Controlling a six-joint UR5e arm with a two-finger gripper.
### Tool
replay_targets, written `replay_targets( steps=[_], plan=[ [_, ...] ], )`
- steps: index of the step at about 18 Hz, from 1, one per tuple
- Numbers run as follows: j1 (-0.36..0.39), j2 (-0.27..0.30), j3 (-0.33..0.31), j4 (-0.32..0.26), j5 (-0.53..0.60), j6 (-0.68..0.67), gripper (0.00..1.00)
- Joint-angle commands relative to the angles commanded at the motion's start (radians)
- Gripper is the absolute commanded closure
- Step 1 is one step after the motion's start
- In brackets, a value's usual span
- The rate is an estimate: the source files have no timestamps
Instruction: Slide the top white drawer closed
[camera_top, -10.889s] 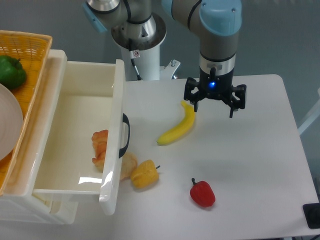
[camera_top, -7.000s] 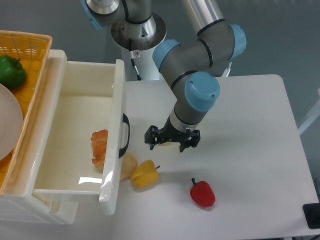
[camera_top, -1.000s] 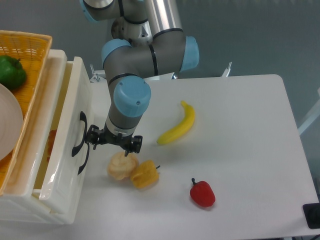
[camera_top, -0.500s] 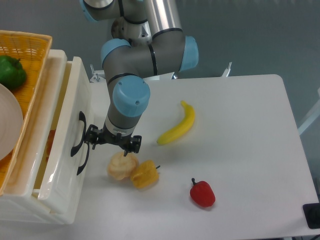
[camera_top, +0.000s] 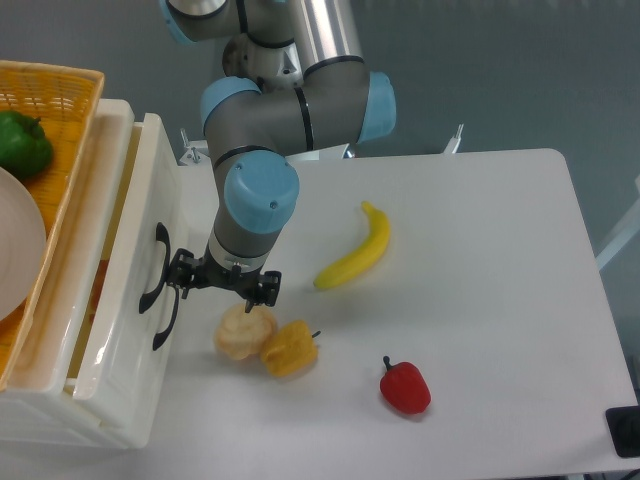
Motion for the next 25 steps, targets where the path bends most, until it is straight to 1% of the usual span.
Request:
replay_targets(
  steps=[6,10,12,15,18,20,24,25],
  plan=[
    [0.011,0.002,0.012,0.003,0.011,0.021,0.0],
    [0.046,0.005,0.029,0.002,0.029,0.047,0.0],
    [0.07,0.011,0.04,0.002,0.046,0.084,0.0],
    [0.103,0.015,0.041,0.0,0.092,0.115,0.0],
    [0.146,0.02,0.048,0.0,0.097,0.126,0.0],
    [0.172,0.032,0.054,-0.002,0.098,0.17,0.0],
    [0.198,0.034,0.058,0.002,0.21,0.36,0.0],
    [0.216,0.034,0.061,0.003,0.224,0.395,0.0]
  ],
)
